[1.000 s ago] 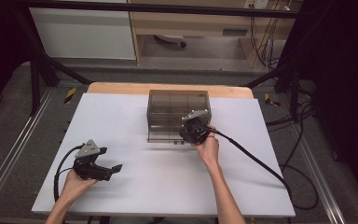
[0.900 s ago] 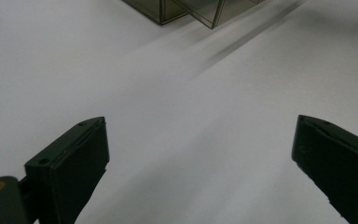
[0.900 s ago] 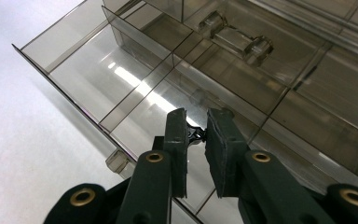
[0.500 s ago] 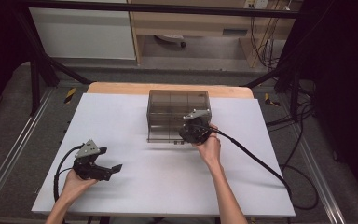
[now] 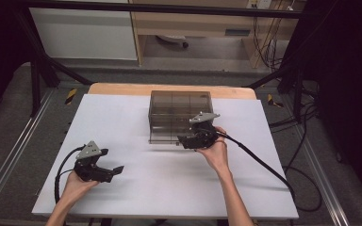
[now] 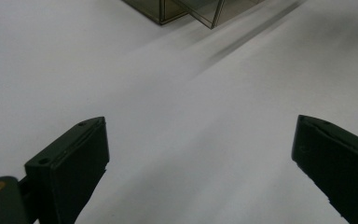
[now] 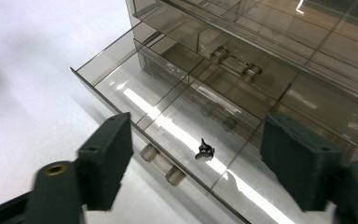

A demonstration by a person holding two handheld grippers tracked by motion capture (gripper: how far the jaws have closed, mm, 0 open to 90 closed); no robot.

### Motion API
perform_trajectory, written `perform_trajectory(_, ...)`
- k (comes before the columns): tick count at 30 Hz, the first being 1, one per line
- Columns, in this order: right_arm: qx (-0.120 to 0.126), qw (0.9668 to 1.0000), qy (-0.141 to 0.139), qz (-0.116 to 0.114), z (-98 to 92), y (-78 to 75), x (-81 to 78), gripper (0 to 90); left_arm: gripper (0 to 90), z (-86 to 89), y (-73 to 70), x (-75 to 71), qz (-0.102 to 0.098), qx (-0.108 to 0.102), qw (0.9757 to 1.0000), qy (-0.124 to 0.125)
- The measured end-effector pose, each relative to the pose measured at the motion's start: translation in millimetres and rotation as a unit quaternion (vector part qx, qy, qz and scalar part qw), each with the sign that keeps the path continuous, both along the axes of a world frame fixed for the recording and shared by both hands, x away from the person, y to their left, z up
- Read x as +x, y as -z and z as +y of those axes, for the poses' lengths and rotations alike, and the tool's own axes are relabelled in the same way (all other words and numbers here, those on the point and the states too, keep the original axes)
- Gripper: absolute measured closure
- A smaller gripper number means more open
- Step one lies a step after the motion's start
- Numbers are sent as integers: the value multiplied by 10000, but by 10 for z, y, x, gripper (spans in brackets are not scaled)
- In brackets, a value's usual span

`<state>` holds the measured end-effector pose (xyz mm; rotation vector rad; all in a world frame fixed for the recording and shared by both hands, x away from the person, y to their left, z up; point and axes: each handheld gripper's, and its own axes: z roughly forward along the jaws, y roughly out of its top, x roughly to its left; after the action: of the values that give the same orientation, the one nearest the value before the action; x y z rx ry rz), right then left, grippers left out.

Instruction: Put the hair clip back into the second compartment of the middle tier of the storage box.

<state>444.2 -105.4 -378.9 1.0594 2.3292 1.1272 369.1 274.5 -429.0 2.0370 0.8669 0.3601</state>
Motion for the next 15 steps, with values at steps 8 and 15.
perform_trajectory(8, -59, 10000, 74, -25, -98, -8, -76, 80, 33, 2, 0, 2, 0, 7, 10000, -7)
perform_trajectory(15, 16, 9999, 114, 32, -191, -22, -132, 37, 34, 0, 3, 2, 6, 8, 10000, -4)
